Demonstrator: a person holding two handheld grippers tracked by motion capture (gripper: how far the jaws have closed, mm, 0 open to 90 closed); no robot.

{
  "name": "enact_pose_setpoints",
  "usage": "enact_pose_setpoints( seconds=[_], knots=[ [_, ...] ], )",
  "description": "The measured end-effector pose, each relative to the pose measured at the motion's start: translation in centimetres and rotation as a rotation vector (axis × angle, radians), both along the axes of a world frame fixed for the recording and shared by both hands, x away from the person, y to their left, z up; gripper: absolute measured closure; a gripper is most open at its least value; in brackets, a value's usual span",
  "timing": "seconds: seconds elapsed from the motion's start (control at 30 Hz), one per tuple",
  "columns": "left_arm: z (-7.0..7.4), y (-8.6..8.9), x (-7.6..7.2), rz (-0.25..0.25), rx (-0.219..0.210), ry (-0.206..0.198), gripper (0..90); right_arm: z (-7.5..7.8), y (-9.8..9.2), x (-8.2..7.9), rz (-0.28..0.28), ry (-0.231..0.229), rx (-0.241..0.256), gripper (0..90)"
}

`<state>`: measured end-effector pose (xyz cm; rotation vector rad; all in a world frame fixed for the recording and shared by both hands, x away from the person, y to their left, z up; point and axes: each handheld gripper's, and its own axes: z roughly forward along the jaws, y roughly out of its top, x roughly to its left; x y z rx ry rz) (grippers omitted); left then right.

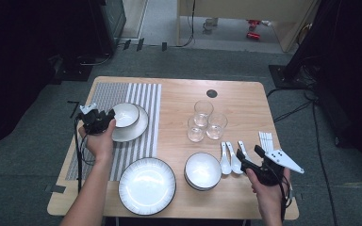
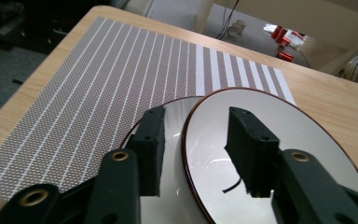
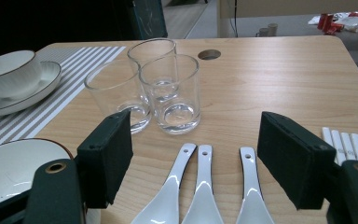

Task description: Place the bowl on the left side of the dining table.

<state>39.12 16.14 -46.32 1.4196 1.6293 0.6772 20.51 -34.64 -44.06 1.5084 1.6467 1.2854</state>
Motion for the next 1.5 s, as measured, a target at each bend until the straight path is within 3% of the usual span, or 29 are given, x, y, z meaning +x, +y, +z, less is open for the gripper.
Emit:
enact_pose_setpoints(
  seconds=[0.2, 0.43, 0.57, 0.73, 0.9, 1.0, 1.17, 1.5],
  knots=[
    [0.3, -0.5, -1.0, -0.019, 0.026, -0.025, 44.6, 0.0, -0.1, 0.0, -0.003, 0.000, -0.001, 27.0],
    [1.0, -0.4, -2.5, -0.058, 0.024, -0.035, 36.9, -0.1, 0.0, 0.0, -0.007, 0.001, -0.001, 27.2],
    [1.7, -0.2, -3.8, -0.075, -0.005, -0.061, 34.1, 0.0, -0.1, 0.0, -0.007, -0.001, 0.000, 27.2],
    [2.2, -0.6, -5.9, -0.124, 0.017, -0.088, 27.3, 0.0, -0.1, 0.0, -0.011, -0.004, -0.002, 27.3],
    [2.2, -1.2, -7.4, -0.222, 0.012, -0.079, 19.7, -0.1, -0.1, 0.1, -0.015, 0.003, -0.006, 27.3],
    [2.3, -1.4, -7.4, -0.281, 0.036, -0.067, 16.3, -0.2, 0.0, 0.1, -0.014, 0.004, -0.010, 27.4],
    [2.1, -1.4, -8.0, -0.311, 0.007, -0.053, 10.6, -0.4, -0.3, 0.3, -0.030, 0.010, -0.014, 27.7],
    [2.3, -3.0, -8.9, -0.393, 0.002, -0.047, 9.0, -0.6, -1.1, 0.2, -0.056, 0.013, -0.019, 28.1]
  ],
)
